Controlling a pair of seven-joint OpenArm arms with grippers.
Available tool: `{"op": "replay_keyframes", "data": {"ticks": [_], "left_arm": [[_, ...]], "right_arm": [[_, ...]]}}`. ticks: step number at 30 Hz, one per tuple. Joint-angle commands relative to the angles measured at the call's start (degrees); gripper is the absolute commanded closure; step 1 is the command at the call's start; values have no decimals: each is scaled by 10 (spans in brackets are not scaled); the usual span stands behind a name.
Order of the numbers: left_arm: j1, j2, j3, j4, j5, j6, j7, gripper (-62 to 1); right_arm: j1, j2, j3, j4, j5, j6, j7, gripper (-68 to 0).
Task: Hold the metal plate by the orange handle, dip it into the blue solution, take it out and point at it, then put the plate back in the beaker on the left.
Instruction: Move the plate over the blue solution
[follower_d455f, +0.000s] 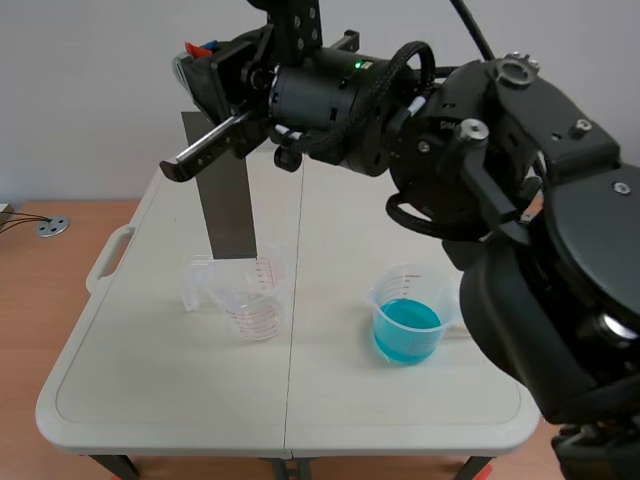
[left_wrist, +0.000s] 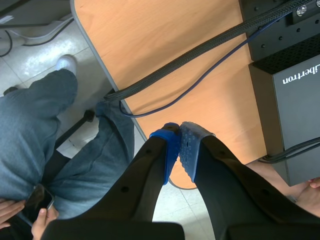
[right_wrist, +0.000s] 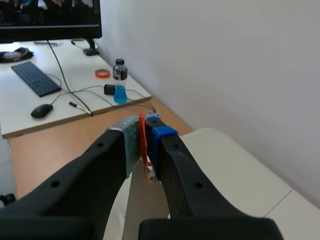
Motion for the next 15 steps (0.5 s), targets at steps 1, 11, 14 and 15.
{"op": "replay_keyframes", "data": {"ticks": [1,11,14,15], "left_arm": [[6,3,0,8,0,-2,-4,-19],[-21,-1,0,8,17,-1,0,-19],[-36,-8,0,8,22,-1,0,-19],[-41,-12,0,8,22,-1,0,-19]], "right_arm": [[-2,-1,12,22,2,0,3,-11],[-60,30,72,125,2,3,-7,-11],[-74,43,92,143,3,12,-7,-11],[-79,48,99,148,5,17,-7,-11]]}}
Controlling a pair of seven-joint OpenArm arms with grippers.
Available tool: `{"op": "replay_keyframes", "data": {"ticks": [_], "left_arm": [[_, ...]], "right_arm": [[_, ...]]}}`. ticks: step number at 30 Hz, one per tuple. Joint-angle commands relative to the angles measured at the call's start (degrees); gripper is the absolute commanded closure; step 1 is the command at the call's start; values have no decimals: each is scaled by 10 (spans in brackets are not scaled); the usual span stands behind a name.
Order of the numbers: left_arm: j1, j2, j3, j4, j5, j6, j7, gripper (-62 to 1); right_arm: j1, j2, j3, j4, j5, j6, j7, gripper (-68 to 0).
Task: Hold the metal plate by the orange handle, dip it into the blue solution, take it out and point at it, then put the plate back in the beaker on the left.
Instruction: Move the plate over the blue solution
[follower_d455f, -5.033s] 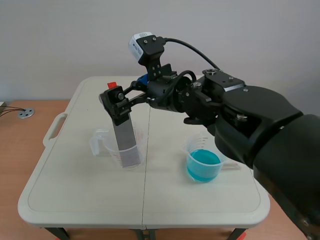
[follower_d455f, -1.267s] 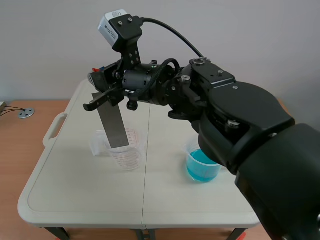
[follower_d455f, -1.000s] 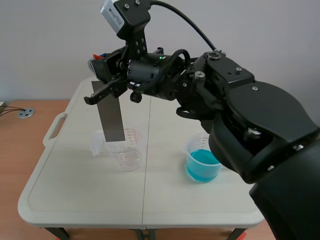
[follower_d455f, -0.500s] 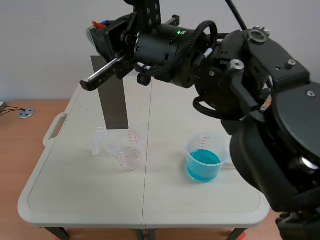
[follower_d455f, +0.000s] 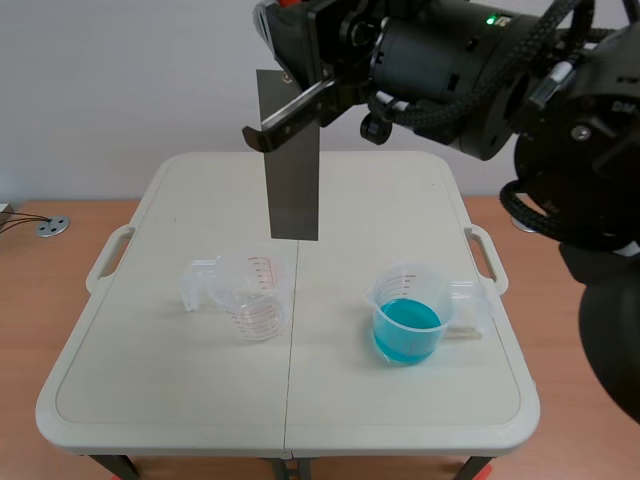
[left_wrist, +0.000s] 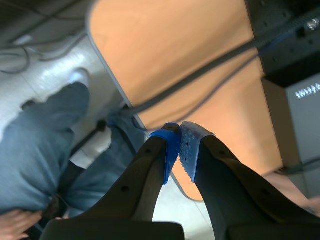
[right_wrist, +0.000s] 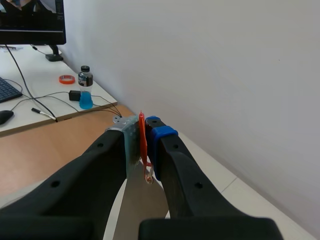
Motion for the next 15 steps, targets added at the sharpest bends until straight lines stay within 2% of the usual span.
{"op": "replay_keyframes", "data": {"ticks": [1,10,15], "left_arm": [[-5,-13,0,8,-2,-2,-2,-19],[-68,-66,-5,9,-2,-1,-7,-19],[-99,-85,-28,13,-4,-1,-59,-19]], "right_arm": [[-4,11,10,13,10,5,9,-11],[-52,73,81,31,35,18,47,-11],[-67,115,117,31,61,24,71,-11]]}}
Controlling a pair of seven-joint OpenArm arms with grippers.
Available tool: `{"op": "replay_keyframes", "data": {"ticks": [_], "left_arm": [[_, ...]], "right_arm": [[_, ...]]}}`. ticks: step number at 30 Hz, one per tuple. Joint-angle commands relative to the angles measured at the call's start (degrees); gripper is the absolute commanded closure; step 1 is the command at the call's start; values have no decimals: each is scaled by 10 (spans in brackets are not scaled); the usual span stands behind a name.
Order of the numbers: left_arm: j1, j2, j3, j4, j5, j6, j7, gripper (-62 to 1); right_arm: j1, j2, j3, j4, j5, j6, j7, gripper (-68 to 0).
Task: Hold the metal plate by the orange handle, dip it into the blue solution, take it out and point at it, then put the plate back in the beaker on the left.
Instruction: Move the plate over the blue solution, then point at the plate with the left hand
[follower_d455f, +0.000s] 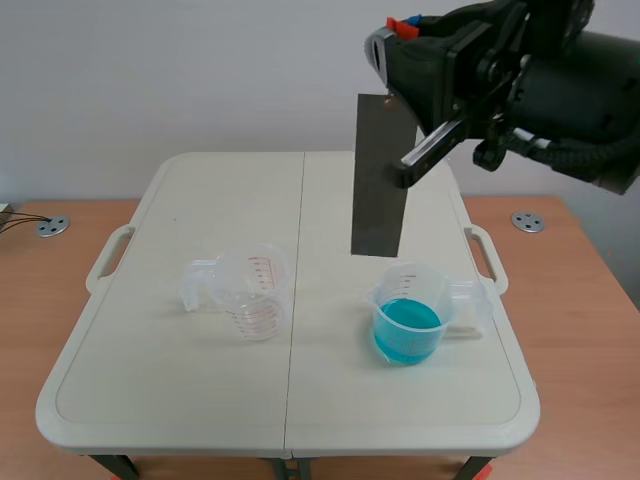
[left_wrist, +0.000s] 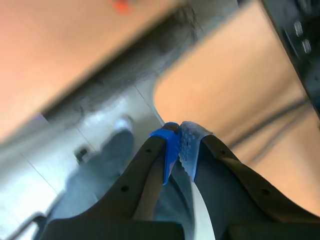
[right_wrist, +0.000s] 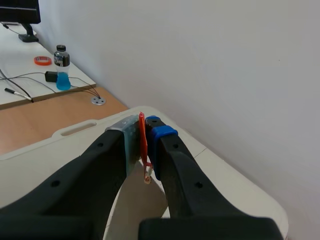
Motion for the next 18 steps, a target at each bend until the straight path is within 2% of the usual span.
{"op": "replay_keyframes", "data": {"ticks": [1,5,10,18], "left_arm": [[-6,-4,-14,15,-5,0,-24,-19],[-33,-7,-31,32,-8,-1,-65,-19],[-79,-8,-31,45,-9,-9,-82,-19],[-186,-8,-23,47,-13,-69,-81,-19]], "right_arm": [[3,16,9,12,5,2,19,-11],[-7,45,28,12,34,9,30,-11],[-19,66,47,12,49,11,49,-11],[-22,68,72,12,53,22,49,-11]]}}
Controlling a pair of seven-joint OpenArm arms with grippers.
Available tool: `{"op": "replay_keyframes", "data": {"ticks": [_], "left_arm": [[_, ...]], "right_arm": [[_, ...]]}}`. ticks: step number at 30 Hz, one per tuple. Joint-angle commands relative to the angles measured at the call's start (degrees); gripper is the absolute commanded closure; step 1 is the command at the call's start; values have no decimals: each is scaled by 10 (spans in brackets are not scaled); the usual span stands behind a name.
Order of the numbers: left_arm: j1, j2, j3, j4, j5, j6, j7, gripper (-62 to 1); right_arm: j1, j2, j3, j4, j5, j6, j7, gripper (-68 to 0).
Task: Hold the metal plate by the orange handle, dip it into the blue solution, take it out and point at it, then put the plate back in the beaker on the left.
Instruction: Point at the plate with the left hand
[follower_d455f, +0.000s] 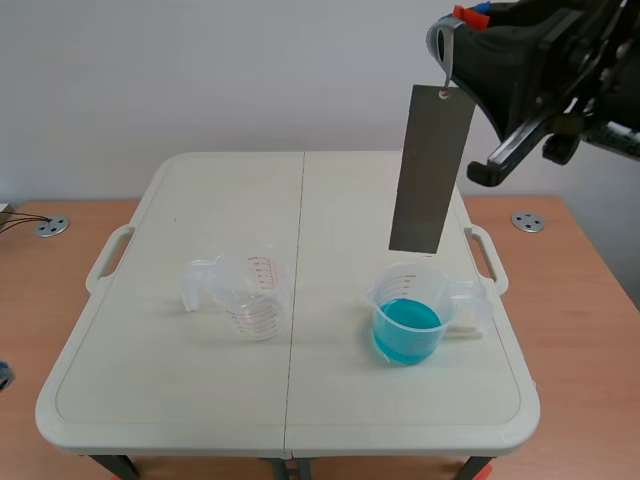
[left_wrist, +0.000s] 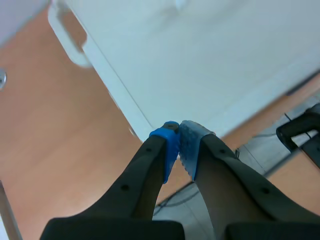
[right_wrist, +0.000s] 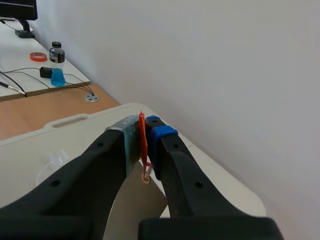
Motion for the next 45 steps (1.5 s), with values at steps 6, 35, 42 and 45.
{"op": "replay_keyframes", "data": {"ticks": [6,35,42,45], "left_arm": [[-98,0,38,9,-15,-69,1,-19],[-446,73,359,-38,-13,-113,120,-19],[-489,125,382,-63,-12,-116,121,-19],[-507,144,395,-73,-12,-131,124,-19]], "right_arm": [[5,2,21,12,5,11,6,-11],[5,1,24,12,4,17,-9,-11],[5,1,24,12,4,17,-9,-11],[5,1,24,12,4,17,-9,-11]]}}
